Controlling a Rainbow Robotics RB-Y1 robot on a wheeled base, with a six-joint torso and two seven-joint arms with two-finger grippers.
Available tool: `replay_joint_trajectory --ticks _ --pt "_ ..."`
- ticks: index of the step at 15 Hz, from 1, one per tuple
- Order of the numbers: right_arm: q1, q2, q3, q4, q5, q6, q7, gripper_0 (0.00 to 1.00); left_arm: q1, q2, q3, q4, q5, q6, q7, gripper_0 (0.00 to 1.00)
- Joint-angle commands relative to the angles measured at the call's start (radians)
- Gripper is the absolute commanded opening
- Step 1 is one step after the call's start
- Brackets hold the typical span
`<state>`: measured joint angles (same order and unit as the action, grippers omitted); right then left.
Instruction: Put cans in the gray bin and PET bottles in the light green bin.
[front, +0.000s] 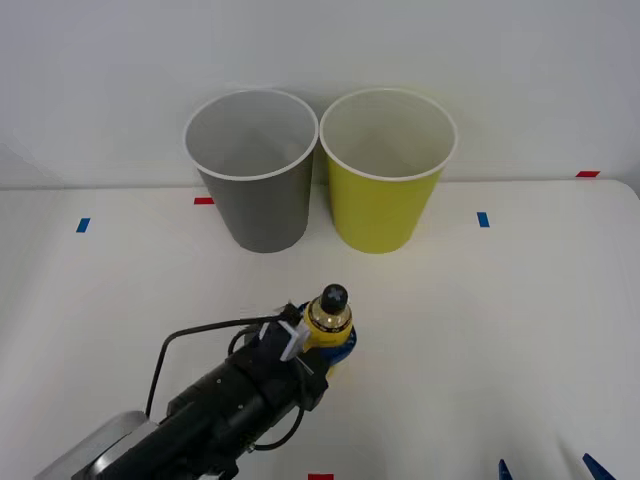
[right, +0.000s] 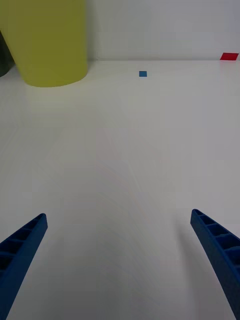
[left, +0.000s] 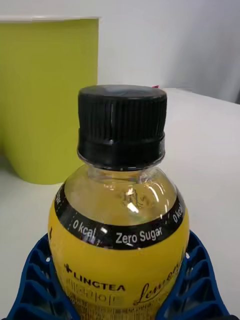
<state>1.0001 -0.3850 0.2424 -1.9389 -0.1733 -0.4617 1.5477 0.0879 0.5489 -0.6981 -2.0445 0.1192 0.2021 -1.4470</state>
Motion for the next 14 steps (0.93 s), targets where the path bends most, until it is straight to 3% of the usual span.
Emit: replay_joint_trajectory --ticks 1,4,9,12,14 --pt "0.000 0.000 0.000 0.000 0.000 0.000 0.000 1.00 0.001 0.066 0.094 -0.293 0.079 0.376 0.013 0.00" --pt "0.000 0.000 0.000 0.000 0.000 0.000 0.000 1.00 -0.001 0.036 0.244 -0.467 0.243 0.634 0.007 0.00" --pt "0.000 0.000 0.000 0.000 0.000 0.000 0.000 1.00 -0.065 -0.044 0.539 -0.574 0.508 0.885 -0.013 0.00" --pt "0.000 0.000 0.000 0.000 0.000 0.000 0.000 1.00 -0.162 -0.061 0.651 -0.574 0.585 0.973 -0.019 0.00" --pt "0.000 0.000 0.000 0.000 0.000 0.000 0.000 1.00 -0.234 -0.063 0.689 -0.574 0.591 1.051 -0.019 0.00"
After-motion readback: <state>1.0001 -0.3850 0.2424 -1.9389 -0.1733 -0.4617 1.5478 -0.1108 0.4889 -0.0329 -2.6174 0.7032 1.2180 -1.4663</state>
